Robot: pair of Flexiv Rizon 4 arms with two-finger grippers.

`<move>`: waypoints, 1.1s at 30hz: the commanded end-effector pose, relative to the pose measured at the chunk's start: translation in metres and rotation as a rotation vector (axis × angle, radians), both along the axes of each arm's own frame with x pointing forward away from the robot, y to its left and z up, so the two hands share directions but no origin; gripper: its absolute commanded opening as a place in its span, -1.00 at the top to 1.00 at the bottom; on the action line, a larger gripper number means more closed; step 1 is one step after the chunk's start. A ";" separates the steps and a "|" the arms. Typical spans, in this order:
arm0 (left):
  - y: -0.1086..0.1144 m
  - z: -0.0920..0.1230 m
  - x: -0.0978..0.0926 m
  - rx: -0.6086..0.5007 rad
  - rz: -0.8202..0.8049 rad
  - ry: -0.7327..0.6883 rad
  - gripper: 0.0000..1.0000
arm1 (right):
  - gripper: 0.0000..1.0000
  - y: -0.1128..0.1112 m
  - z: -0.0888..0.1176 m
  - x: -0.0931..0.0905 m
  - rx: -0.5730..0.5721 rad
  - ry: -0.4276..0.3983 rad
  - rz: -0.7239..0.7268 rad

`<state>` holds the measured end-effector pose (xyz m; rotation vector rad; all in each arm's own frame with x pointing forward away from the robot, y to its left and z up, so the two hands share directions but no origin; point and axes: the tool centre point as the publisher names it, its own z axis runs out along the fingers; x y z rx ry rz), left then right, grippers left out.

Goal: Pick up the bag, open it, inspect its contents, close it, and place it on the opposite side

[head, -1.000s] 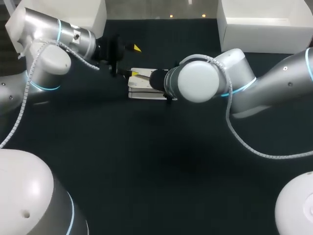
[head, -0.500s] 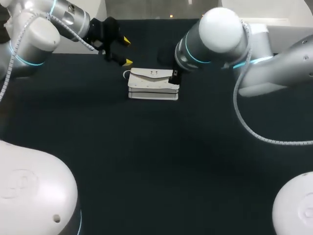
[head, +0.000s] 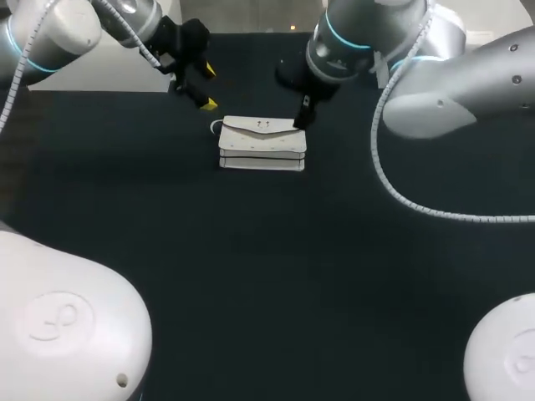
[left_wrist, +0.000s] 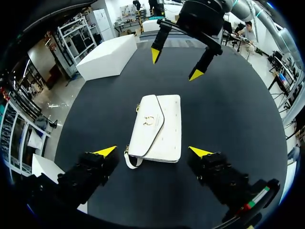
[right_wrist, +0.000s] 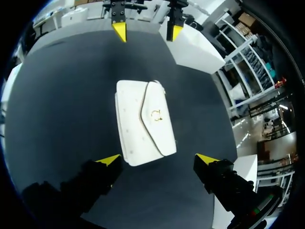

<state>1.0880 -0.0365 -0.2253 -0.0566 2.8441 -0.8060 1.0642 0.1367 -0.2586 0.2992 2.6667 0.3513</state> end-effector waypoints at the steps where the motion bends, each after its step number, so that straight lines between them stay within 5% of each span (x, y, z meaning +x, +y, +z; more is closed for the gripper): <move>1: -0.001 0.001 0.001 0.013 0.000 0.005 -1.00 | -1.00 0.002 0.002 0.003 -0.001 0.056 0.013; 8: -0.005 0.000 0.003 0.015 0.032 0.032 -1.00 | -1.00 0.001 0.003 0.005 0.018 0.077 -0.020; 16: -0.010 0.008 -0.004 -0.040 0.470 0.443 -1.00 | -1.00 -0.012 0.009 0.021 0.129 0.376 -0.499; 24: -0.008 0.008 -0.014 -0.145 0.847 0.718 -1.00 | -1.00 -0.022 0.014 0.016 0.287 0.458 -0.899; 28: -0.003 0.001 -0.017 -0.210 0.940 0.811 -1.00 | -1.00 -0.029 0.006 0.012 0.374 0.582 -1.134; 33: -0.003 -0.001 -0.019 -0.194 0.966 0.796 -1.00 | -1.00 -0.033 -0.002 0.010 0.379 0.645 -1.196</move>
